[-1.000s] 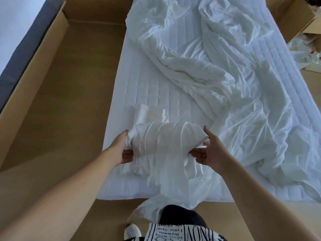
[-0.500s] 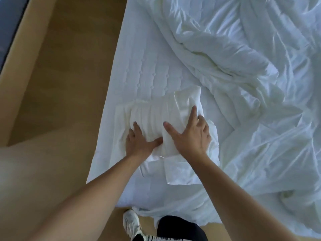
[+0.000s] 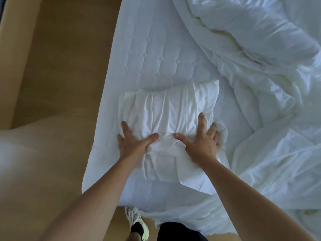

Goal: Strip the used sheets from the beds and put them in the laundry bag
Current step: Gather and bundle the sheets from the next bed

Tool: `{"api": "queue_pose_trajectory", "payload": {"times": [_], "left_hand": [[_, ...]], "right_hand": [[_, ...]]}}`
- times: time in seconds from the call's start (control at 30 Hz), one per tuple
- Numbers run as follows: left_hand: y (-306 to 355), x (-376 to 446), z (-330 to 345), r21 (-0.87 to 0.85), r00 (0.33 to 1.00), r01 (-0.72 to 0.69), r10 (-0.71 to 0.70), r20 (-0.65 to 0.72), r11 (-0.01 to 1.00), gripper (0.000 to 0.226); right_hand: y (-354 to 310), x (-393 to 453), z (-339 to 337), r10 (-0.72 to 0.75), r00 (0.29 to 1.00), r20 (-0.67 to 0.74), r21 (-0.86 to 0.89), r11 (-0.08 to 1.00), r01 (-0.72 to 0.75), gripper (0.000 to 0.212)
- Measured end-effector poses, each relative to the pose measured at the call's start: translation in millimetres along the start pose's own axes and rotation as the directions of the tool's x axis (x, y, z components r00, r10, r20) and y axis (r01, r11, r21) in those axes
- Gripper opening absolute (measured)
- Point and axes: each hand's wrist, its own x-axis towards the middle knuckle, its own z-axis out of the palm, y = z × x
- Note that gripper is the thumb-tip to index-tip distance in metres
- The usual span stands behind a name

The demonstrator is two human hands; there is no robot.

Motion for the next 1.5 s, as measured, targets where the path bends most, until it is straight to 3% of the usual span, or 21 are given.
{"api": "queue_pose_trajectory", "payload": {"times": [0.17,0.27,0.4,0.47,0.53,0.67,0.8,0.9,1.0,1.07,1.13,1.17,1.23,1.3,1.4,1.47,1.5], "left_hand": [[1,14,1,-0.03,0.995,0.023,-0.02,0.095,0.999,0.155],[3,1,-1,-0.297,0.971,-0.046,0.112,0.21,0.954,0.129],[28,-26,0,-0.496,0.9,0.028,0.194,0.39,0.868,0.108],[40,-33,-4,-0.512,0.872,0.075,0.193,0.45,0.856,0.101],[43,-32,-12,-0.538,0.861,0.16,0.15,0.487,0.828,0.088],[19,-21,-14,-0.618,0.801,0.317,0.145,0.58,0.72,0.078],[-1,-9,-3,-0.633,0.833,0.32,0.109,0.543,0.705,0.061],[4,-3,-15,-0.519,0.886,0.128,0.138,0.443,0.845,0.108],[31,-7,-42,-0.15,0.974,-0.183,0.2,0.11,0.972,0.138],[59,-9,-56,0.139,0.899,-0.427,0.436,-0.043,0.894,0.134],[96,-10,-61,0.281,0.778,-0.611,0.628,0.038,0.74,0.117],[117,-9,-58,0.33,0.762,-0.635,0.636,0.12,0.699,0.112],[144,1,-41,0.497,0.787,-0.612,0.537,0.305,0.615,0.114],[147,5,-21,0.606,0.81,-0.586,0.412,0.417,0.539,0.123],[129,13,-7,0.61,0.835,-0.55,0.374,0.404,0.57,0.131],[126,12,-8,0.597,0.834,-0.551,0.377,0.403,0.583,0.128],[126,10,-8,0.582,0.831,-0.556,0.378,0.407,0.594,0.127]], "right_hand": [[1,7,-5,-0.025,1.0,0.014,0.058,0.998,0.024,0.121],[4,1,-21,-0.058,0.997,0.056,0.299,0.954,0.039,0.112],[0,-17,-45,-0.135,0.975,0.175,0.76,0.648,-0.047,0.079],[-5,-25,-56,-0.193,0.945,0.263,0.853,0.504,-0.134,0.067],[-10,-27,-60,-0.254,0.919,0.301,0.881,0.444,-0.165,0.069],[-27,-16,-38,-0.279,0.904,0.323,0.836,0.531,-0.135,0.078],[-29,7,-20,-0.263,0.905,0.335,0.77,0.629,-0.102,0.082],[-25,12,-22,-0.223,0.924,0.31,0.735,0.672,-0.084,0.084],[-28,9,-20,-0.193,0.942,0.274,0.661,0.749,-0.039,0.102],[-29,4,-19,-0.144,0.96,0.24,0.565,0.825,-0.017,0.116],[-33,-2,-23,-0.107,0.972,0.207,0.429,0.903,0.008,0.114],[-36,-6,-26,-0.088,0.98,0.181,0.328,0.945,0.025,0.112],[-40,-17,-30,-0.023,0.996,0.082,0.117,0.993,0.014,0.107],[-37,-40,-28,0.032,0.997,-0.067,0.027,0.999,-0.031,0.106],[-14,-94,-12,0.163,0.966,-0.203,0.118,0.983,-0.141,0.104],[3,-125,8,0.313,0.942,-0.125,0.377,0.893,-0.246,0.105],[7,-134,18,0.364,0.931,-0.039,0.567,0.775,-0.279,0.105]]}}
